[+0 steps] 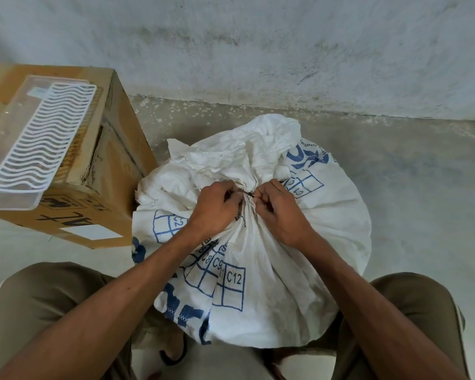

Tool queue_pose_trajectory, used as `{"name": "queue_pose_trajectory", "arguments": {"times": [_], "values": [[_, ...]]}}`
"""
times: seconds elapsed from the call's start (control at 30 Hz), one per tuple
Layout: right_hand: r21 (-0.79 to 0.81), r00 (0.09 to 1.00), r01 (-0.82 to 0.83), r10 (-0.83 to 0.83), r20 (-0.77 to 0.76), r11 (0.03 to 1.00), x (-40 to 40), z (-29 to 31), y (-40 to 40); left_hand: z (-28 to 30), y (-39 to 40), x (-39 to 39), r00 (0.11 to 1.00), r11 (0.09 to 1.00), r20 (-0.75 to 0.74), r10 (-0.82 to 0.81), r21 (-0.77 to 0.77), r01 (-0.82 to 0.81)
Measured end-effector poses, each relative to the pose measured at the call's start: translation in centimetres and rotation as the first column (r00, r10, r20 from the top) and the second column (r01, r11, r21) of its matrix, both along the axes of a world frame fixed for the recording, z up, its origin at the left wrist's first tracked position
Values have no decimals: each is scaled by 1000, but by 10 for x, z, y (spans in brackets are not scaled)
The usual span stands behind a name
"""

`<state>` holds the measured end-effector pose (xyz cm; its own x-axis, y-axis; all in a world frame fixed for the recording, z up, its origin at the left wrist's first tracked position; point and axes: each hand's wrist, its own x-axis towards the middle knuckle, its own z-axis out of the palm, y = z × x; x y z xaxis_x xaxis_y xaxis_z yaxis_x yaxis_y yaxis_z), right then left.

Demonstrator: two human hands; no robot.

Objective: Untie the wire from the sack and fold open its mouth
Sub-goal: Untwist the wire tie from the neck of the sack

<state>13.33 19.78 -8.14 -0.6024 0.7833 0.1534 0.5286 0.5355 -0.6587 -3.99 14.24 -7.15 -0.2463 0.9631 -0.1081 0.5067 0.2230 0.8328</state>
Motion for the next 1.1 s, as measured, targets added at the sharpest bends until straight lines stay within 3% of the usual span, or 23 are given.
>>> {"name": "queue_pose_trajectory", "arguments": {"times": [0.1,0.2,0.33,0.37,0.43,0.5,0.7,0.83,1.1], "values": [[14,1000,-3,3,5,1000,0,-1,0,4,-1,1,964,990,238,118,-102,-96],[19,1000,-16,16,7,1000,0,-1,-1,9,-1,1,908,976,378,184,-179,-123],[-26,998,26,-28,-54,999,1,6,0,11,1,-4,724,899,541,428,-340,-277],[-41,997,33,-35,-73,999,1,7,1,11,2,-4,714,893,544,442,-340,-293],[-57,996,29,-34,-86,998,2,8,1,10,2,-3,834,944,448,322,-222,-245],[-62,996,25,-30,-89,998,2,8,0,10,1,0,962,985,218,165,-81,-150],[-158,978,46,-76,-193,986,4,14,3,17,-3,-1,985,989,-156,79,137,-57],[-169,970,48,-86,-228,984,7,24,-9,20,-16,5,984,976,-171,55,216,-17],[-194,932,110,-169,-322,975,25,60,-50,43,-64,19,997,940,22,74,332,-77]]}}
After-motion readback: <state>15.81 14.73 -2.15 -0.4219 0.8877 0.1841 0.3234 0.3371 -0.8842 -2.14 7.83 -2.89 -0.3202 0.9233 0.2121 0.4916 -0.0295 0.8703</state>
